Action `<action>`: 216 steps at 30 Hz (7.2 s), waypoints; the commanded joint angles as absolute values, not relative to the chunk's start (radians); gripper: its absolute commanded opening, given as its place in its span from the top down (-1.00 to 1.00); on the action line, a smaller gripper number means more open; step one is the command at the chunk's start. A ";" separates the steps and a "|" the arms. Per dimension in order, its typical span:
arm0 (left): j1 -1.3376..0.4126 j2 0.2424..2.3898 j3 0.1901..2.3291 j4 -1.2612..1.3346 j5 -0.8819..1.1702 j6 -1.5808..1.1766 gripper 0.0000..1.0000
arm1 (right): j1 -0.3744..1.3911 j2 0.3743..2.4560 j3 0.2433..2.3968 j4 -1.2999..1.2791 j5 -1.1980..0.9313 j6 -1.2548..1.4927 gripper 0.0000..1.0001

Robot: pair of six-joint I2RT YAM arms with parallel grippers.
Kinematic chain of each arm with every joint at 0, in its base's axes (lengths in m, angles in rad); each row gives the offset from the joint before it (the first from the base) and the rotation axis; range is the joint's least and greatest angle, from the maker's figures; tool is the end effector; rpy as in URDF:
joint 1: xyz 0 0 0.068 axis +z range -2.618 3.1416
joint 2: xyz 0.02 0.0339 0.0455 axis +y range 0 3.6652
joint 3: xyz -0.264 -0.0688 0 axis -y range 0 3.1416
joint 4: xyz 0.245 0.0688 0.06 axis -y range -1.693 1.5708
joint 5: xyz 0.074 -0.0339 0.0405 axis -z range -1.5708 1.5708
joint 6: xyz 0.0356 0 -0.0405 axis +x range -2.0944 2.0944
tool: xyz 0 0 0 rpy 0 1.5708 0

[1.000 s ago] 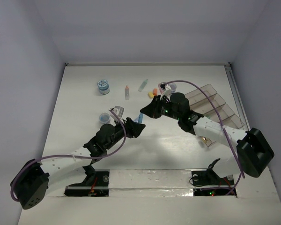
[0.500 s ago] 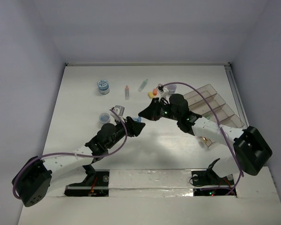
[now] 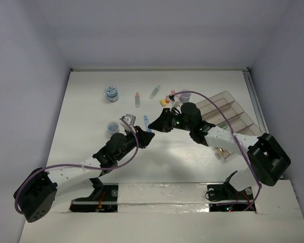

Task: Sort the stationery into containers
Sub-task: Close the pen cap on the pen, then place the pen in the storage box.

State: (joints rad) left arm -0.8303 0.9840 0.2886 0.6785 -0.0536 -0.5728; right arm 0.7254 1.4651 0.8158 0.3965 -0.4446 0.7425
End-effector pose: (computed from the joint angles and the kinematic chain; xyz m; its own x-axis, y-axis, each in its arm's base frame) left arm 0.1430 -0.1537 0.2206 -0.3895 -0.3761 -0.8408 0.5829 0.6061 -0.5411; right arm 0.2340 0.2280 0.2491 -0.7535 0.1477 -0.6406 -0.5443 0.4063 0.7339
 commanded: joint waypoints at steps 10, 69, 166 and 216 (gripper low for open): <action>-0.833 0.859 0.218 0.773 0.122 -0.574 1.00 | 0.721 1.384 0.824 0.410 -0.411 0.712 -0.70; -0.833 0.755 0.249 0.838 0.169 -0.716 1.00 | 0.693 1.405 0.727 0.637 -0.729 0.698 0.86; -0.583 0.532 0.311 0.525 0.288 -0.606 -0.98 | 0.408 1.491 0.571 0.891 -0.327 1.052 1.00; -0.661 0.327 0.158 0.522 0.192 -0.557 -0.98 | -0.213 0.910 0.537 -0.060 -0.035 0.606 -0.48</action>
State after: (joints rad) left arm -0.6552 0.3332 0.1410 0.4995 0.2115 -0.5743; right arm -0.2085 0.9466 0.4736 -0.1051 0.0433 0.6575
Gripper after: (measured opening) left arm 0.989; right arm 0.721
